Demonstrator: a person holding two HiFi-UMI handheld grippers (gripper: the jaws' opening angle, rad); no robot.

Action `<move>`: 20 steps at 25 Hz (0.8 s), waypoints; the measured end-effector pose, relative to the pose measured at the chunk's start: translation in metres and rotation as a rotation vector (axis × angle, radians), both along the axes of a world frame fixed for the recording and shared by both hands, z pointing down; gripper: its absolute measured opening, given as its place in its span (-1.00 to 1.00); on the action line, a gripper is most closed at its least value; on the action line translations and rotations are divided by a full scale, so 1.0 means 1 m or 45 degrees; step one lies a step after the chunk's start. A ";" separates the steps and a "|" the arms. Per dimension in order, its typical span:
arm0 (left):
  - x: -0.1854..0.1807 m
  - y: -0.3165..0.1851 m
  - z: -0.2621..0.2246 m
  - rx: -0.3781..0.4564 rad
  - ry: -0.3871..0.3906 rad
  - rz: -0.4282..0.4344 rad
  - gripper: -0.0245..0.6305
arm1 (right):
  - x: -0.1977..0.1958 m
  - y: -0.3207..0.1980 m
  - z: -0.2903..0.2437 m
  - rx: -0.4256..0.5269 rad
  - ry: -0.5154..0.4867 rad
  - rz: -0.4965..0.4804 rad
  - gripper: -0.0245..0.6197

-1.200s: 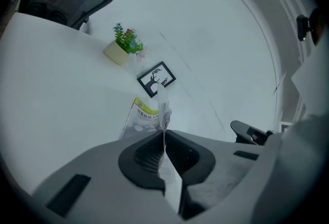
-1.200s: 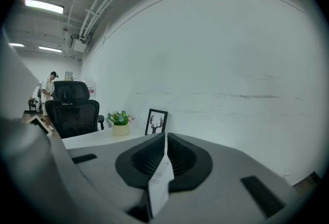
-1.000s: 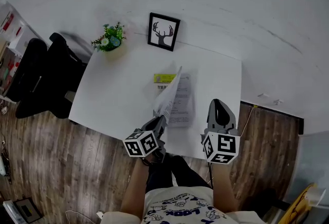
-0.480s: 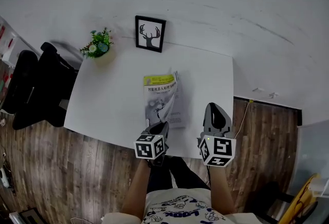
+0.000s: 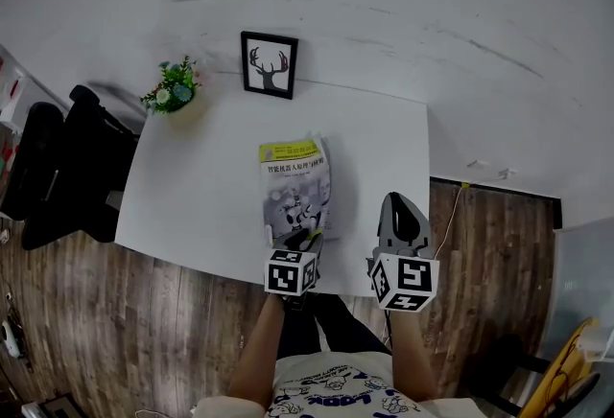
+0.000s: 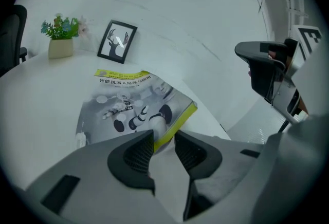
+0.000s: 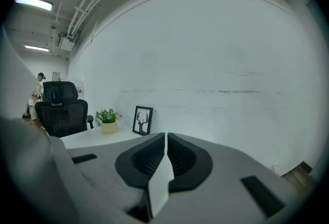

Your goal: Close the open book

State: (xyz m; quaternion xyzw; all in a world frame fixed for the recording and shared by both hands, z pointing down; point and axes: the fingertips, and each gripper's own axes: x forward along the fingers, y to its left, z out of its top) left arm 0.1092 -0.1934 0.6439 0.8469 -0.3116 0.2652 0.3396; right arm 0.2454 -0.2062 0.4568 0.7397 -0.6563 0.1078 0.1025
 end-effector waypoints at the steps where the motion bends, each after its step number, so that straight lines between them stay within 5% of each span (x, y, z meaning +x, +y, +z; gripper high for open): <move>1: 0.003 0.002 0.002 -0.003 -0.012 0.015 -0.50 | 0.001 0.000 0.000 -0.001 0.001 0.003 -0.83; 13: 0.022 0.014 -0.009 -0.009 0.042 0.150 -0.12 | 0.008 -0.006 -0.007 0.028 -0.013 -0.006 -0.83; 20: 0.013 -0.006 -0.050 0.086 0.127 0.058 -0.12 | -0.008 -0.016 -0.020 0.067 -0.016 -0.067 -0.83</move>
